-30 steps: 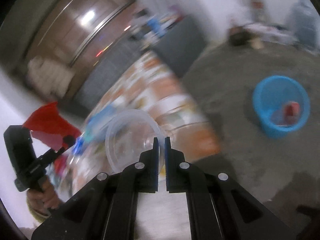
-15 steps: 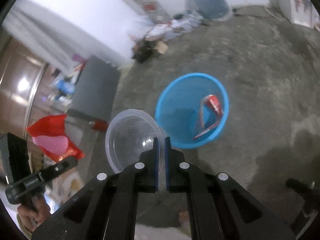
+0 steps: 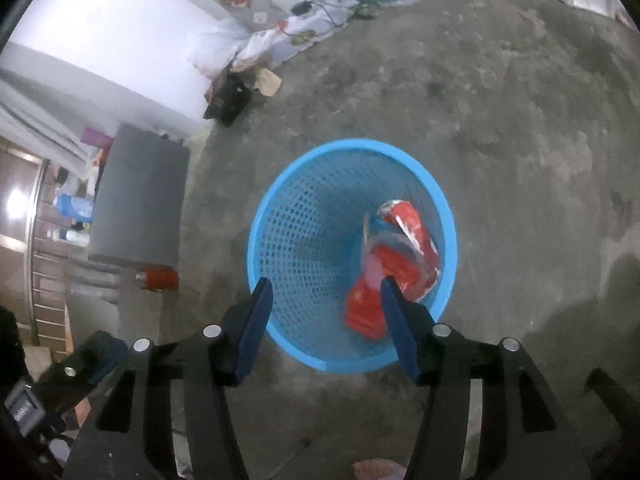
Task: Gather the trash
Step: 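Move both tools back toward the table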
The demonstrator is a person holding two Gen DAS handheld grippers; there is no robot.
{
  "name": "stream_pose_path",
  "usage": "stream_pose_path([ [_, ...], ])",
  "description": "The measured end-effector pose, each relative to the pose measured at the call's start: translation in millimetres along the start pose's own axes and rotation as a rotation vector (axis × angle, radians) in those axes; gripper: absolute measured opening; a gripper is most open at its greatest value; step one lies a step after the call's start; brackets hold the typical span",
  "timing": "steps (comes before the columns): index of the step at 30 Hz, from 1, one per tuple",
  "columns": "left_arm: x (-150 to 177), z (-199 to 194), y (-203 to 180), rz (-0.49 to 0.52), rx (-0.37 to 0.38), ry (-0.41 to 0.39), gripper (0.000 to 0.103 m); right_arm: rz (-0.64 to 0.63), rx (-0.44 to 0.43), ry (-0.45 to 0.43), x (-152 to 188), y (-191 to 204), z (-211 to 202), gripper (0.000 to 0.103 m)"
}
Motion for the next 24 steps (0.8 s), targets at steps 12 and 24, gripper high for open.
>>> stream_pose_path([
  [12, 41.1, -127.7, 16.0, 0.064, 0.036, -0.182, 0.059, -0.035, -0.079, -0.044, 26.3, 16.5, -62.4, 0.065],
  [24, 186.9, -267.9, 98.4, -0.020, 0.004, -0.408, 0.065, -0.334, -0.165, 0.090, 89.4, 123.9, -96.8, 0.076],
])
Point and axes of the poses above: each gripper's, at about its wrist camera, not at the fingertips, and z roughly the way its jaws point, y to its left, x to its underside, the point moved 3 cm from there along z, roughly the way its jaws point, and after that the axes turned 11 degrees about -x, right-handed, at the moved point
